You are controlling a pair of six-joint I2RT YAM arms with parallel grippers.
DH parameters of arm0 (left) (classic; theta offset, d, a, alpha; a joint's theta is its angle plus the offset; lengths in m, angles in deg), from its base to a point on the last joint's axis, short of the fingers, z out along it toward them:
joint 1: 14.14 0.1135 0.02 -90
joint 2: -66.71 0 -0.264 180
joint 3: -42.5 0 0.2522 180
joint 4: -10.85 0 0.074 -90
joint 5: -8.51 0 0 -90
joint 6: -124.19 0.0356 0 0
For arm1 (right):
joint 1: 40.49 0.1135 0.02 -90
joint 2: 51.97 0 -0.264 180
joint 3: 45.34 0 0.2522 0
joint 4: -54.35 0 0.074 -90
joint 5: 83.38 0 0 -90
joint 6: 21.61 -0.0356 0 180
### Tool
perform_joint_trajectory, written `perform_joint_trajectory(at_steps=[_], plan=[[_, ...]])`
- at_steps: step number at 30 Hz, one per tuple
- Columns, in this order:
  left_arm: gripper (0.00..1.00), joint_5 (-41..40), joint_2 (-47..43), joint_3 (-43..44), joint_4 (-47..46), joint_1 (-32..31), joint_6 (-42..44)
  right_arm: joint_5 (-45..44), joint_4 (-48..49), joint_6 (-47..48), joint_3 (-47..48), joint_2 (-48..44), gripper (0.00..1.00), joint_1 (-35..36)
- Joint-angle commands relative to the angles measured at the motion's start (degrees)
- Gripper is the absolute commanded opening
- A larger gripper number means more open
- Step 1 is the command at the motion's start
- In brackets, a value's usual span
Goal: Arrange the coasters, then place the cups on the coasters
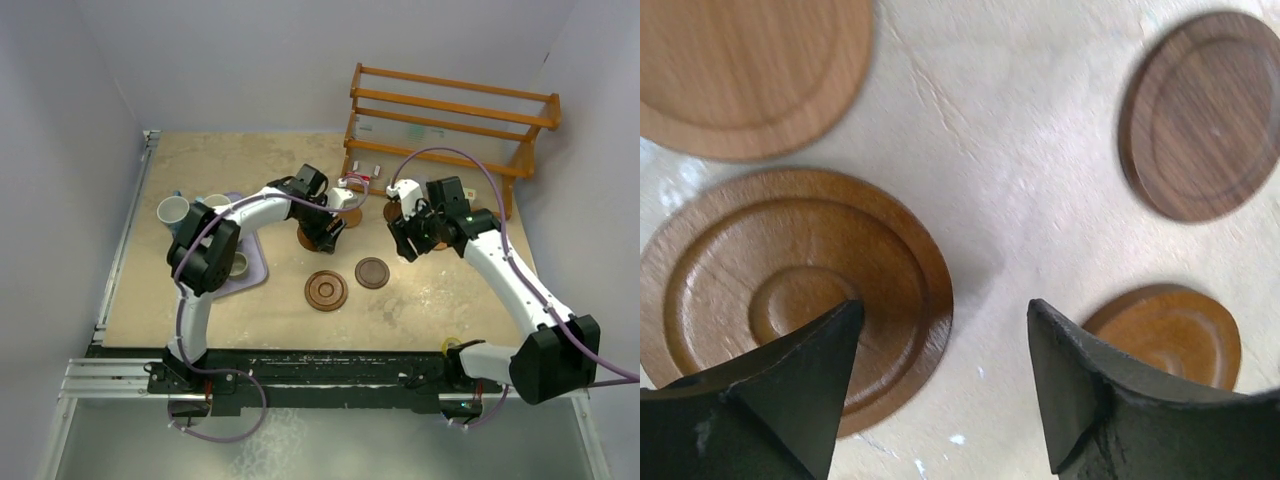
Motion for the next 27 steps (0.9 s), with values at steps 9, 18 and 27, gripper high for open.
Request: perform_joint_trajectory(at_steps=[9, 18, 27], plan=[[0.73, 2.22, -18.46, -19.28, -9.44, -4.87, 13.24, -0.72, 2.69, -2.05, 2.33, 4.83, 0.65, -0.34], [0.73, -8.95, -20.9, -29.4, -15.15, -11.15, 16.79, 2.57, 1.36, -2.38, 6.06, 10.75, 0.72, -0.34], [0.73, -20.77, -20.69, -32.3, -16.44, -11.65, 17.5, 2.11, 0.88, -1.49, 6.37, 13.93, 0.8, -0.34]])
